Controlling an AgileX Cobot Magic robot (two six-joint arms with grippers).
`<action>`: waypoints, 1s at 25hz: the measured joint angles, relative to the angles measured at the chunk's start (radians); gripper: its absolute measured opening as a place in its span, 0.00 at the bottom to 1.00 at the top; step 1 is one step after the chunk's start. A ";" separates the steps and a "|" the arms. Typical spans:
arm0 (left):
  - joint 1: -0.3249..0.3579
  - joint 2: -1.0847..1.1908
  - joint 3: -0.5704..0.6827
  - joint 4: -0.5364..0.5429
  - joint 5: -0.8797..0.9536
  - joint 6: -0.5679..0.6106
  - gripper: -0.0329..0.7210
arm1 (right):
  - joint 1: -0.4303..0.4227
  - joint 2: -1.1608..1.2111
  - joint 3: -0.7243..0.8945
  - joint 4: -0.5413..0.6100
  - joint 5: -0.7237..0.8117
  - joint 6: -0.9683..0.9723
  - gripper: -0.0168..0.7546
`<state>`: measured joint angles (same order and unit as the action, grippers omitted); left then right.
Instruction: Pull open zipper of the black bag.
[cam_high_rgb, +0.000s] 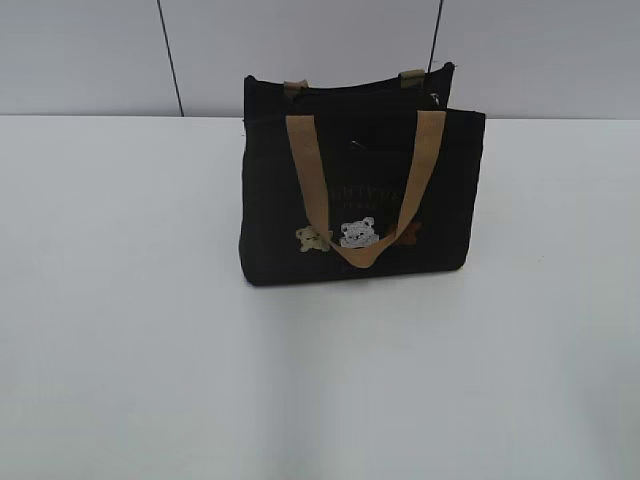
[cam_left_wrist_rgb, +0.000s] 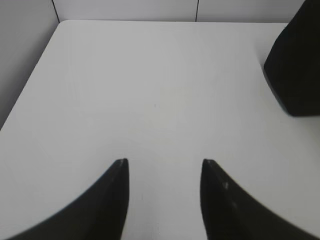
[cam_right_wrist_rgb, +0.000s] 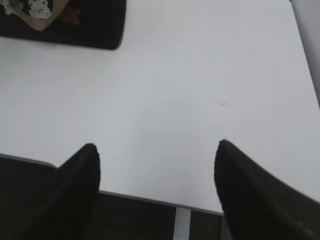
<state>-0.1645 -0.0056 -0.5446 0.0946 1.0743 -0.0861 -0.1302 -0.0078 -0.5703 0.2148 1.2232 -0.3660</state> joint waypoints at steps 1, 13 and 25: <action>0.001 0.000 0.004 0.000 -0.001 0.001 0.51 | 0.000 0.000 0.017 0.000 0.000 0.000 0.72; 0.002 0.000 0.007 -0.003 -0.006 0.019 0.51 | 0.000 0.000 0.098 -0.002 -0.125 -0.014 0.72; 0.002 0.000 0.007 -0.004 -0.006 0.020 0.51 | 0.000 0.000 0.099 -0.002 -0.124 -0.005 0.72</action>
<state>-0.1627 -0.0056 -0.5381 0.0907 1.0681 -0.0663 -0.1302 -0.0078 -0.4716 0.2130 1.0996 -0.3709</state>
